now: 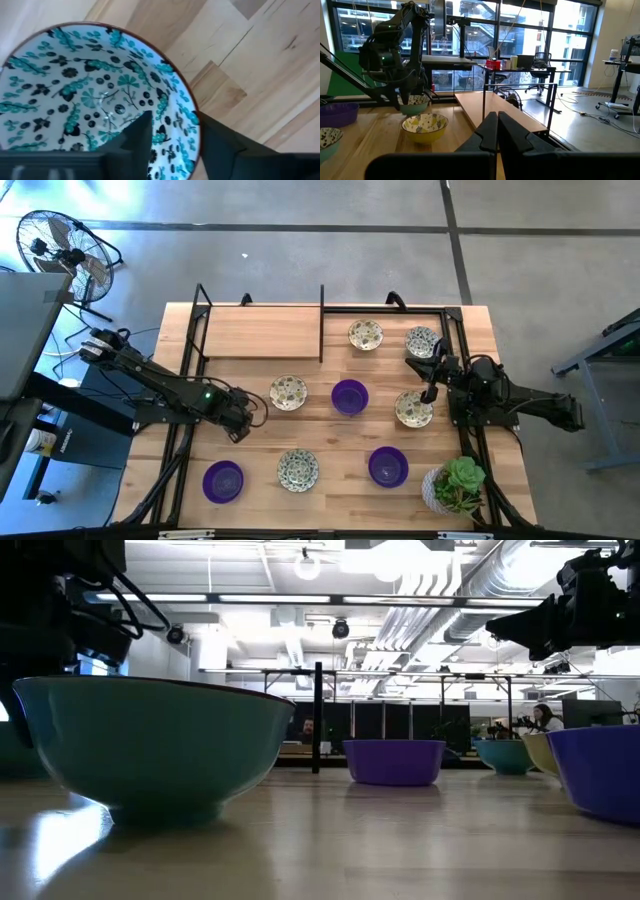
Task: Pick & Place Mini bowls
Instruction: Put the middle left light blue bowl on the shelf
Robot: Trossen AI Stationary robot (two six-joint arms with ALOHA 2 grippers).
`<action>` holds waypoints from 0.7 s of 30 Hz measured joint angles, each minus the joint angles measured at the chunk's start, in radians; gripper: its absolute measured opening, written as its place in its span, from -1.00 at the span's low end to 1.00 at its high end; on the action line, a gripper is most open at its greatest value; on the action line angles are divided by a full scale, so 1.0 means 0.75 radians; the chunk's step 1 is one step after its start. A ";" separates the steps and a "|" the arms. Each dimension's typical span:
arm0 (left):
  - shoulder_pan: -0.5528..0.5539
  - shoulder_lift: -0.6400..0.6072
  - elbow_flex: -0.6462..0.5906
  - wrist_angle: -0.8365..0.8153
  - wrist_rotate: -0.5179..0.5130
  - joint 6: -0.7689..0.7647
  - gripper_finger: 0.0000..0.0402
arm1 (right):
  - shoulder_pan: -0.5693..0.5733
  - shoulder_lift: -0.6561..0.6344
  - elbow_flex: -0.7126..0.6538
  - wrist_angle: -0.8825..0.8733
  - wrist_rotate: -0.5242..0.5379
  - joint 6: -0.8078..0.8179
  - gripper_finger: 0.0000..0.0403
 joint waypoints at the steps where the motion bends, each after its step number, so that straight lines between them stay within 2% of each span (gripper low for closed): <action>1: 0.000 0.000 -0.001 0.001 0.005 0.001 -0.49 | 0.000 0.000 0.000 0.000 0.000 0.000 -1.00; 6: 0.001 0.000 0.022 0.003 0.003 0.029 -0.86 | 0.001 0.000 0.000 0.000 0.000 0.000 -1.00; 8: 0.001 -0.001 0.063 -0.035 -0.025 0.077 -0.94 | 0.000 0.000 0.000 0.000 0.000 0.000 -1.00; 12: 0.004 0.000 0.202 -0.112 -0.070 0.151 -0.92 | 0.000 0.000 0.000 0.000 0.000 0.000 -1.00; 21: 0.205 0.001 0.410 -0.171 -0.140 0.465 -0.96 | 0.000 0.000 0.000 0.000 0.000 0.000 -1.00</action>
